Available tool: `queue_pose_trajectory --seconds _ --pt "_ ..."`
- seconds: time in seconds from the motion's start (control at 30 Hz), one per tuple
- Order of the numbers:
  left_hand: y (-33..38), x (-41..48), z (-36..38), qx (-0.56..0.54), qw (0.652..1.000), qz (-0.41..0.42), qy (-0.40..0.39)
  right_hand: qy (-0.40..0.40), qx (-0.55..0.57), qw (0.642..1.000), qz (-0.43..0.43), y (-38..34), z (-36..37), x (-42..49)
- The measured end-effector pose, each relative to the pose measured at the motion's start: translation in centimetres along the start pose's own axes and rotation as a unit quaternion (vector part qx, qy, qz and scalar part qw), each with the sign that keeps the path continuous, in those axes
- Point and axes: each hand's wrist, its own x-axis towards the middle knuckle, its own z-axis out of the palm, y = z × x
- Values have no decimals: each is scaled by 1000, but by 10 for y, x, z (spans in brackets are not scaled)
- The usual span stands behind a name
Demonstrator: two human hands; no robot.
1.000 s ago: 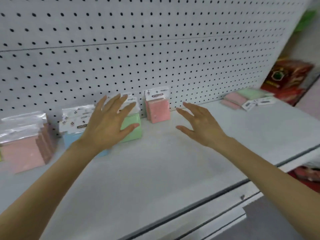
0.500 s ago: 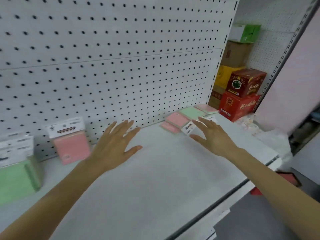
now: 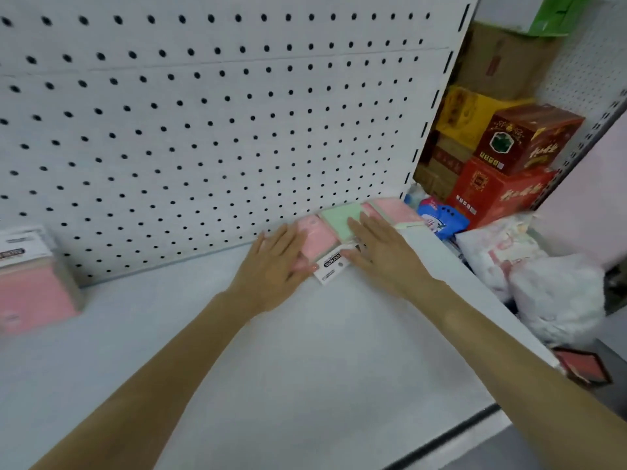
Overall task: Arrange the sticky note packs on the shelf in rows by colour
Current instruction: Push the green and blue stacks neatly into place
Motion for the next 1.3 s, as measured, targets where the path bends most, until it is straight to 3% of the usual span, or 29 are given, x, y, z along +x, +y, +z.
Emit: queue_pose_trajectory --seconds 0.27,0.4,0.47,0.57,0.63,0.7,0.93,1.1,1.3 --pt "27 -99 -6 7 1000 -4 -24 -3 20 998 -66 -22 9 -83" --pt "49 -173 -21 -15 999 12 -36 -61 135 985 -85 -31 -2 -142" --pt "55 -198 -32 -52 998 7 -26 -76 219 972 -46 -38 -16 -151" --pt "62 -199 -46 -158 981 -108 18 -60 280 957 47 -45 -23 -140" --pt "66 -182 -51 -276 934 -227 16 -62 251 964 64 -52 -22 -130" --pt "67 -163 -49 -335 903 -269 -25 -74 185 978 64 -57 -19 -124" --pt "65 -133 -33 -266 919 -282 -77 -118 131 974 140 -64 -20 -117" --pt "65 -128 -32 -254 916 -296 -94 -63 242 956 150 -69 -19 -133" --pt "67 -132 -29 -243 924 -287 -76 3 258 950 176 -72 -12 -143"
